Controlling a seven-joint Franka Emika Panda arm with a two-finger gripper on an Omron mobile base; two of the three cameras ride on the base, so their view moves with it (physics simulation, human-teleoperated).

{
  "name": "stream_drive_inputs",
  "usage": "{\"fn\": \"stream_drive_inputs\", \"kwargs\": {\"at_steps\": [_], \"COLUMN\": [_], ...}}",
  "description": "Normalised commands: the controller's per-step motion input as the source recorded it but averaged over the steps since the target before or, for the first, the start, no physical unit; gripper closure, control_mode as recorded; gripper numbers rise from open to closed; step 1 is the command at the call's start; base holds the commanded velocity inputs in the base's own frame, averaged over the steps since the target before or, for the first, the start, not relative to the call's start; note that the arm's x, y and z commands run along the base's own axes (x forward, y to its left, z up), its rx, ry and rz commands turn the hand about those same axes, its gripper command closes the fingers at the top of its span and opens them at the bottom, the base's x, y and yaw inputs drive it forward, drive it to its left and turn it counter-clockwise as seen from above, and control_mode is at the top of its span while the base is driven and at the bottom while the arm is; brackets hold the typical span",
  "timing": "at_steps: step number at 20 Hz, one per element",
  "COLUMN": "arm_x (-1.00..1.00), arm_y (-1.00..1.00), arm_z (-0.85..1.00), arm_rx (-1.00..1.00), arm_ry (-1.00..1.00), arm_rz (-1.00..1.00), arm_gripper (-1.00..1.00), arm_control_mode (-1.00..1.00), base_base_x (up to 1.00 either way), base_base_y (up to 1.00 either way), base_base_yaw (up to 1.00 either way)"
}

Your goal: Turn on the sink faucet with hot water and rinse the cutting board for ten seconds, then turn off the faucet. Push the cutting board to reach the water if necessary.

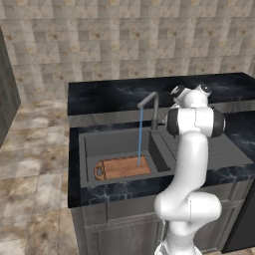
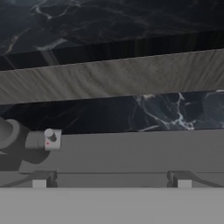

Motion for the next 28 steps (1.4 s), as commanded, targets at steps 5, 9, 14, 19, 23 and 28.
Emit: {"fn": "stream_drive_inputs", "kwargs": {"at_steps": [5,9,14,19,23,28], "arm_x": [0.16,0.17,0.13,0.12,0.07,0.07], "arm_y": [-0.13,-0.06,0.0,0.0,0.0,0.0], "arm_z": [0.0,0.0,-0.02,-0.09,-0.16,-0.17], "arm_rx": [0.0,0.0,0.0,0.0,0.0,0.0], "arm_ry": [0.0,0.0,0.0,0.0,0.0,0.0], "arm_rz": [0.0,0.0,0.0,0.0,0.0,0.0], "arm_gripper": [-1.0,-1.0,-1.0,-1.0,-1.0,-1.0], "arm_control_mode": [-1.0,-1.0,-1.0,-1.0,-1.0,-1.0], "base_base_x": [0.0,0.0,0.0,0.0,0.0,0.0], "base_base_y": [0.0,0.0,0.0,0.0,0.0,0.0], "base_base_yaw": [0.0,0.0,0.0,0.0,0.0,0.0]}}
